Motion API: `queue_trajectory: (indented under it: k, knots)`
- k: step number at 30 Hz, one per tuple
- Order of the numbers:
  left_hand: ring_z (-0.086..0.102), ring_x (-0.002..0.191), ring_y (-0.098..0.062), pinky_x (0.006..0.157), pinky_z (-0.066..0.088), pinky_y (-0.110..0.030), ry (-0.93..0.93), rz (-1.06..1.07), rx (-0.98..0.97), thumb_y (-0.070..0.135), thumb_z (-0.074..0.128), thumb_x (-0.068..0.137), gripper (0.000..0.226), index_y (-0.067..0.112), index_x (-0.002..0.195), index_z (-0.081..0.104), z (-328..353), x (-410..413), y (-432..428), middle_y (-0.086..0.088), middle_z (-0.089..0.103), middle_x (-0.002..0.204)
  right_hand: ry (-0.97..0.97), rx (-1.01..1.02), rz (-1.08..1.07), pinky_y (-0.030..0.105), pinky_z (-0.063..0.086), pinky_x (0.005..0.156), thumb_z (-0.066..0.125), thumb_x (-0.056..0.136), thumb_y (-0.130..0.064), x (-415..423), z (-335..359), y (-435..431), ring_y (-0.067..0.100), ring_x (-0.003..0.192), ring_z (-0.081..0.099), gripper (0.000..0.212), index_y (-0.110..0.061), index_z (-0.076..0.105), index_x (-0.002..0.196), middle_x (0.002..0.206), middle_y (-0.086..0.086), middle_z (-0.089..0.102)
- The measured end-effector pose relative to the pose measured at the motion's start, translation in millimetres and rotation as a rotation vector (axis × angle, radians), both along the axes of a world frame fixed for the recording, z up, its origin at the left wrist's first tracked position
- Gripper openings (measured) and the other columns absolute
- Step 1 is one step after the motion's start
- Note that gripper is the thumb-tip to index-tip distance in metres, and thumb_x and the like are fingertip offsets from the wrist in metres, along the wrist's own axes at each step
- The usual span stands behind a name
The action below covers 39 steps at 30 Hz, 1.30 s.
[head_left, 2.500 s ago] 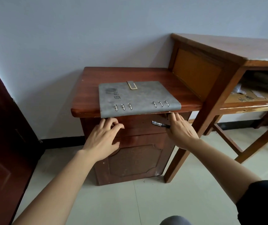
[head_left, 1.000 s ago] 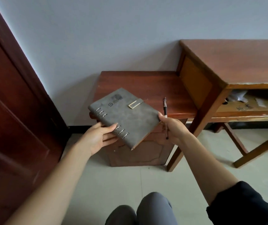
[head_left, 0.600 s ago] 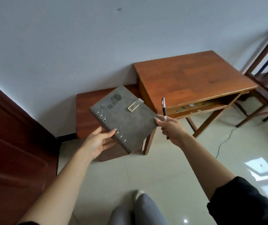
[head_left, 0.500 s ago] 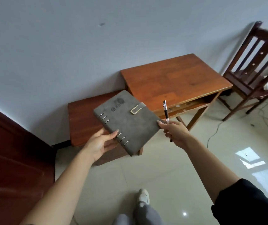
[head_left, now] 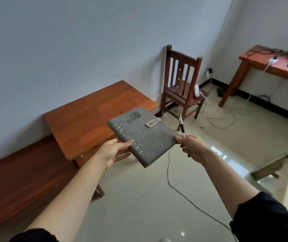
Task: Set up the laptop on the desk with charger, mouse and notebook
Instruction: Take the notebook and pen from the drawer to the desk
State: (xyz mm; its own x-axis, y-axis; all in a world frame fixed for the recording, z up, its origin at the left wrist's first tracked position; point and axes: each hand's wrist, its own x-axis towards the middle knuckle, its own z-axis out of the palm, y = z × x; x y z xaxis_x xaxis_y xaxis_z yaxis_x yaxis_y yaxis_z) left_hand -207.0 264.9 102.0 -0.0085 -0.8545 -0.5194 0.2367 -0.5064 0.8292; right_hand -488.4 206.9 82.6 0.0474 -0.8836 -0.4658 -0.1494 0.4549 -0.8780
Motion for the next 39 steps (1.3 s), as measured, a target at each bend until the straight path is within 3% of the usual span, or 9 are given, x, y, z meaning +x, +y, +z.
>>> queue_trajectory:
  k: [6, 10, 15, 22, 26, 28, 29, 33, 39]
  knots:
    - [0.066, 0.077, -0.015, 0.066, 0.055, -0.022, -0.018, -0.164, 0.000, 0.009, 0.072, 0.081, 0.033, 0.015, 0.113, 0.064, 12, -135, -99, -0.002, 0.071, 0.098, 0.051, -0.014, -0.116, 0.030, 0.019, 0.052, 0.080, 0.066, -0.039, -145, 11, -52, 0.016, 0.063, 0.037, 0.027, -0.018, 0.062, 0.069, 0.081, 0.006, 0.052]
    - [0.068, 0.081, -0.012, 0.074, 0.051, -0.024, -0.048, -0.283, -0.026, 0.012, 0.075, 0.078, 0.040, 0.016, 0.117, 0.065, 16, -213, -165, 0.002, 0.073, 0.098, 0.013, -0.041, -0.215, 0.030, 0.016, 0.052, 0.079, 0.070, -0.035, -225, 16, -83, 0.015, 0.060, 0.035, 0.035, -0.024, 0.047, 0.059, 0.078, 0.007, 0.050]
    - [0.070, 0.068, -0.004, 0.075, 0.049, -0.021, -0.072, -0.437, -0.032, 0.014, 0.074, 0.080, 0.033, 0.018, 0.111, 0.064, 8, -314, -257, 0.008, 0.075, 0.084, -0.007, -0.027, -0.336, 0.030, 0.018, 0.052, 0.078, 0.074, -0.033, -321, 4, -137, 0.017, 0.060, 0.035, 0.047, -0.023, 0.041, 0.046, 0.075, 0.005, 0.051]
    - [0.069, 0.063, -0.003, 0.066, 0.048, -0.017, -0.077, -0.570, -0.028, 0.010, 0.072, 0.081, 0.027, 0.020, 0.105, 0.064, -8, -445, -421, 0.007, 0.075, 0.078, -0.036, -0.025, -0.482, 0.025, 0.024, 0.050, 0.081, 0.073, -0.026, -440, -4, -264, 0.011, 0.058, 0.038, 0.027, -0.019, 0.055, 0.074, 0.073, -0.001, 0.054]
    - [0.071, 0.080, -0.011, 0.083, 0.050, -0.027, -0.069, -0.643, -0.027, 0.012, 0.075, 0.077, 0.038, 0.017, 0.113, 0.065, 0, -521, -515, 0.001, 0.075, 0.094, -0.025, -0.019, -0.541, 0.023, 0.026, 0.048, 0.083, 0.071, -0.024, -512, 0, -336, 0.011, 0.059, 0.039, 0.021, -0.014, 0.068, 0.082, 0.072, -0.002, 0.056]
    - [0.069, 0.099, -0.020, 0.103, 0.044, -0.035, -0.065, -0.678, -0.015, 0.010, 0.077, 0.074, 0.044, 0.013, 0.117, 0.064, 4, -564, -556, -0.005, 0.074, 0.105, -0.009, -0.006, -0.580, 0.024, 0.025, 0.049, 0.087, 0.063, -0.030, -552, 0, -368, 0.013, 0.062, 0.038, 0.032, -0.009, 0.073, 0.083, 0.074, -0.002, 0.058]
    - [0.070, 0.097, -0.020, 0.103, 0.043, -0.034, -0.056, -0.689, -0.009, 0.009, 0.076, 0.075, 0.043, 0.013, 0.116, 0.064, 4, -582, -572, -0.004, 0.075, 0.103, 0.001, 0.000, -0.591, 0.026, 0.024, 0.050, 0.089, 0.056, -0.036, -568, 0, -379, 0.015, 0.065, 0.037, 0.044, -0.006, 0.075, 0.086, 0.076, -0.001, 0.059]
    - [0.065, 0.053, -0.005, 0.064, 0.044, -0.021, -0.054, -0.735, -0.023, 0.004, 0.069, 0.082, 0.029, 0.014, 0.108, 0.062, 0, -677, -644, 0.003, 0.074, 0.074, 0.003, -0.016, -0.668, 0.027, 0.023, 0.052, 0.089, 0.045, -0.041, -650, 1, -437, 0.019, 0.071, 0.037, 0.059, -0.006, 0.077, 0.091, 0.080, -0.001, 0.064]
    - [0.066, 0.058, -0.002, 0.054, 0.048, -0.012, -0.058, -0.783, -0.017, 0.008, 0.071, 0.082, 0.025, 0.015, 0.104, 0.064, -10, -812, -733, 0.005, 0.074, 0.077, -0.002, -0.017, -0.736, 0.027, 0.023, 0.049, 0.090, 0.042, -0.041, -778, -4, -514, 0.015, 0.065, 0.037, 0.061, -0.005, 0.077, 0.089, 0.079, -0.003, 0.064]
